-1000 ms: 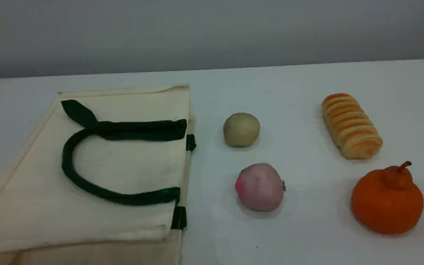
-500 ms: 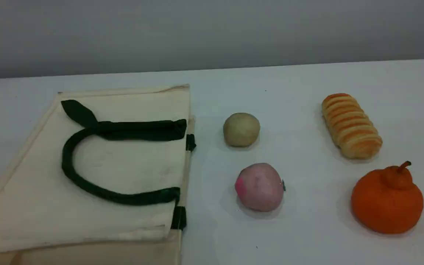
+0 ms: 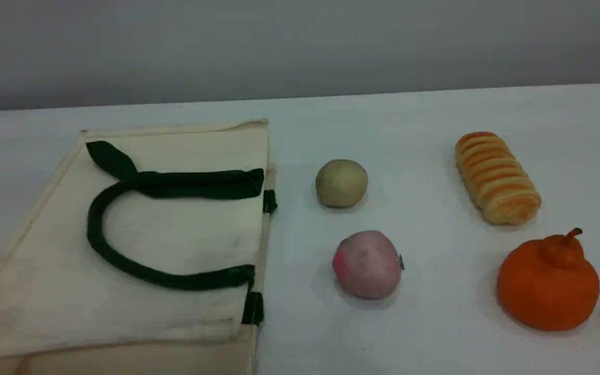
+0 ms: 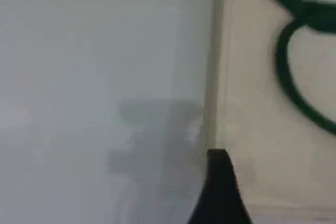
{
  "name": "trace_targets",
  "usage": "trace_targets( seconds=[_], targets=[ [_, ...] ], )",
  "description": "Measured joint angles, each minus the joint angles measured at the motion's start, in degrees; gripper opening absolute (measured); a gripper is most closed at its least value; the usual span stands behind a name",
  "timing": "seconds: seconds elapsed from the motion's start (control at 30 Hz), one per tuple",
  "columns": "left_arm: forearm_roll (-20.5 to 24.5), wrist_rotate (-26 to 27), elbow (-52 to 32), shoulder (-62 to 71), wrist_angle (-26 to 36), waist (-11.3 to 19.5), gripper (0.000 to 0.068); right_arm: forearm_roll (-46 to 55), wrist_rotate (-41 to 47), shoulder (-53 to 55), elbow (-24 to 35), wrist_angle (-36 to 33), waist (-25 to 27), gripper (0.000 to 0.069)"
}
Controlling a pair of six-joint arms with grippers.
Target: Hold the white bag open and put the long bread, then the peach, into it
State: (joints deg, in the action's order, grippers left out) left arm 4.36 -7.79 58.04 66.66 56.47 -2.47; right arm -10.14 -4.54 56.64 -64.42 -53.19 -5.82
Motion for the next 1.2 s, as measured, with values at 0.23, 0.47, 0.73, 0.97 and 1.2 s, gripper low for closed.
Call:
trace_targets(
  seconds=[0.23, 0.47, 0.73, 0.97, 1.2],
  targets=[
    [-1.92, 0.00, 0.00, 10.52, -6.01, 0.00, 0.0470, -0.06, -0.61, 5.27, -0.14, 3.63, 0.00, 0.0588],
    [-2.22, 0.00, 0.00, 20.55, -10.77, -0.13, 0.0470, -0.01, -0.61, 6.55, -0.14, 5.59, 0.00, 0.0588],
    [-3.97, -0.06, 0.70, 31.89, -16.96, -3.04, 0.0470, -0.01, -0.49, 7.02, -0.14, 5.75, 0.04, 0.0588],
    [-7.03, -0.63, 2.97, 39.46, -19.20, -3.04, 0.0470, -0.06, -0.49, 6.96, -0.14, 5.75, 0.04, 0.0588],
    [-9.64, 0.06, 5.71, 44.48, -20.57, -4.86, 0.0470, -0.06, -0.49, 6.96, -0.14, 5.75, 0.04, 0.0588]
  ],
)
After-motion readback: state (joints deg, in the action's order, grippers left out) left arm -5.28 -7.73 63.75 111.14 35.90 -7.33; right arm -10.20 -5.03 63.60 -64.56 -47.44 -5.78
